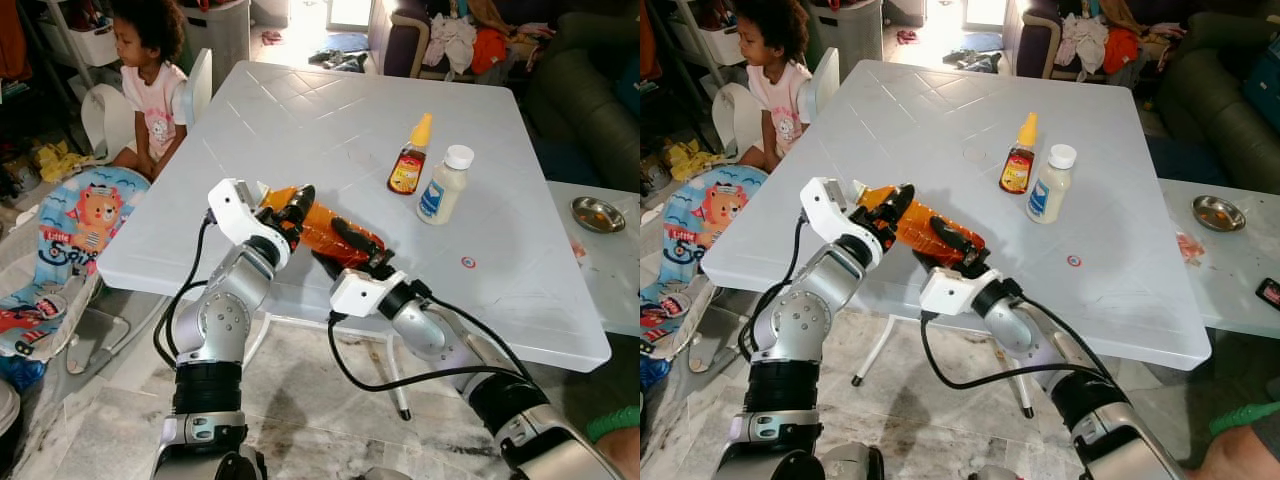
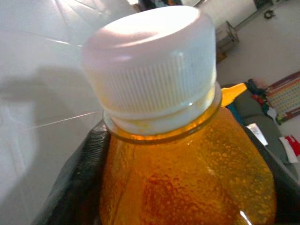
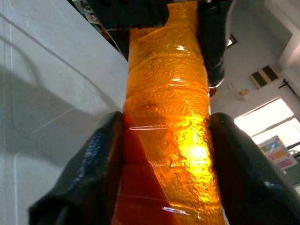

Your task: Restocking fridge

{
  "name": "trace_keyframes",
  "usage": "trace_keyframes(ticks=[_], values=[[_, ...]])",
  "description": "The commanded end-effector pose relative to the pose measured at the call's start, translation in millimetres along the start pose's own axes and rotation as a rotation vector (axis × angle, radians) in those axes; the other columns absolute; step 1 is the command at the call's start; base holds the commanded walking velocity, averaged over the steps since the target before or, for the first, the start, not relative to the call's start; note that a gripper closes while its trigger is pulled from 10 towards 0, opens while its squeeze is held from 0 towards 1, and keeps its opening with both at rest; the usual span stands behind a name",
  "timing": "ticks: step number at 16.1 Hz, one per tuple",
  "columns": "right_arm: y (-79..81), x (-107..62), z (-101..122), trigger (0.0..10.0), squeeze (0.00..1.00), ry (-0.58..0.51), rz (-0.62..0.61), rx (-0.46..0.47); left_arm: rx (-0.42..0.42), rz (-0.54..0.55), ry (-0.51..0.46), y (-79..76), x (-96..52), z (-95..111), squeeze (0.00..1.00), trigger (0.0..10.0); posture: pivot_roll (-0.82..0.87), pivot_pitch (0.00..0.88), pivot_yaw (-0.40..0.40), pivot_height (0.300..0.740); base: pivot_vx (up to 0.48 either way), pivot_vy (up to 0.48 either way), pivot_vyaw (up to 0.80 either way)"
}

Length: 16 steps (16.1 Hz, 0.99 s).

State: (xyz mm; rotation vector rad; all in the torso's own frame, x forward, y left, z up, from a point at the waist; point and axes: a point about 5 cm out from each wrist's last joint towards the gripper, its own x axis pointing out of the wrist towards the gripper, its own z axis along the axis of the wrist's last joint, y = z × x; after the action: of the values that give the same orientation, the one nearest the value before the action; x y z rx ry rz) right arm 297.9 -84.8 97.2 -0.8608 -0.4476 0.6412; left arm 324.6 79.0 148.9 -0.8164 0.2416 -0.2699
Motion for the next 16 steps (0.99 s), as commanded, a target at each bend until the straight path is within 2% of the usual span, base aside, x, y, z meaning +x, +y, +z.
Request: trace_keyframes(ticks=[1,3,6,7,8,9,10,12,13,14,15,16], values=[[-19.5,5.8,5,10.0,1.00,-0.036,-0.069,0.015,-0.031,0.017,-0.006,-1.9,2.8,-1,0.00,0.0,0.03,0.000,-0.031,0.740,0.000,0.000,0.00],[-23.8,6.3,9,10.0,1.00,-0.050,-0.068,0.021,-0.032,0.026,-0.007,-0.3,2.4,0,0.00,0.0,0.03,0.000,-0.033,0.740,0.000,0.000,0.00],[-31.3,-1.7,12,10.0,1.00,-0.061,-0.066,0.025,-0.044,0.058,-0.015,4.9,2.7,1,0.00,0.0,0.03,0.000,-0.032,0.740,0.000,0.000,0.00],[-29.6,-4.7,13,10.0,0.07,-0.058,-0.060,0.026,-0.048,0.068,-0.020,6.0,3.0,1,0.00,0.0,0.02,0.000,-0.032,0.740,0.000,0.000,0.00],[-27.6,-6.5,14,10.0,0.00,-0.061,-0.050,0.039,-0.047,0.079,-0.022,7.2,3.3,1,0.00,0.0,0.02,0.000,-0.031,0.740,0.000,0.000,0.00],[-21.5,-8.8,18,10.0,0.00,-0.069,-0.007,0.087,-0.040,0.102,-0.033,9.7,3.5,3,0.00,0.1,0.02,0.000,-0.031,0.740,0.000,0.000,0.00],[-12.3,-11.4,28,10.0,0.00,-0.098,0.069,0.179,-0.008,0.139,-0.060,13.5,3.9,7,0.00,1.6,0.02,0.000,-0.029,0.740,0.000,0.000,0.00],[-3.4,-15.4,40,10.0,0.00,-0.112,0.152,0.284,0.062,0.185,-0.115,18.1,4.1,17,0.00,4.2,0.02,0.000,-0.028,0.740,0.000,0.000,0.00],[-1.2,-17.2,44,10.0,0.00,-0.112,0.174,0.313,0.145,0.201,-0.179,16.5,4.2,27,0.00,4.9,0.02,0.000,-0.027,0.740,0.000,0.000,0.00],[-2.5,-17.8,42,10.0,0.00,-0.093,0.163,0.332,0.236,0.204,-0.264,8.0,4.6,41,0.00,10.0,0.02,0.000,-0.028,0.740,0.000,0.000,0.00],[-4.6,-18.5,40,10.0,0.00,-0.077,0.162,0.350,0.321,0.181,-0.333,-3.8,4.7,52,0.00,10.0,0.02,0.000,-0.029,0.740,0.000,0.000,0.00],[-5.2,-18.8,39,10.0,0.00,-0.072,0.163,0.361,0.359,0.175,-0.361,-8.7,4.6,56,0.00,10.0,0.02,0.000,-0.029,0.740,0.000,0.000,0.00]])
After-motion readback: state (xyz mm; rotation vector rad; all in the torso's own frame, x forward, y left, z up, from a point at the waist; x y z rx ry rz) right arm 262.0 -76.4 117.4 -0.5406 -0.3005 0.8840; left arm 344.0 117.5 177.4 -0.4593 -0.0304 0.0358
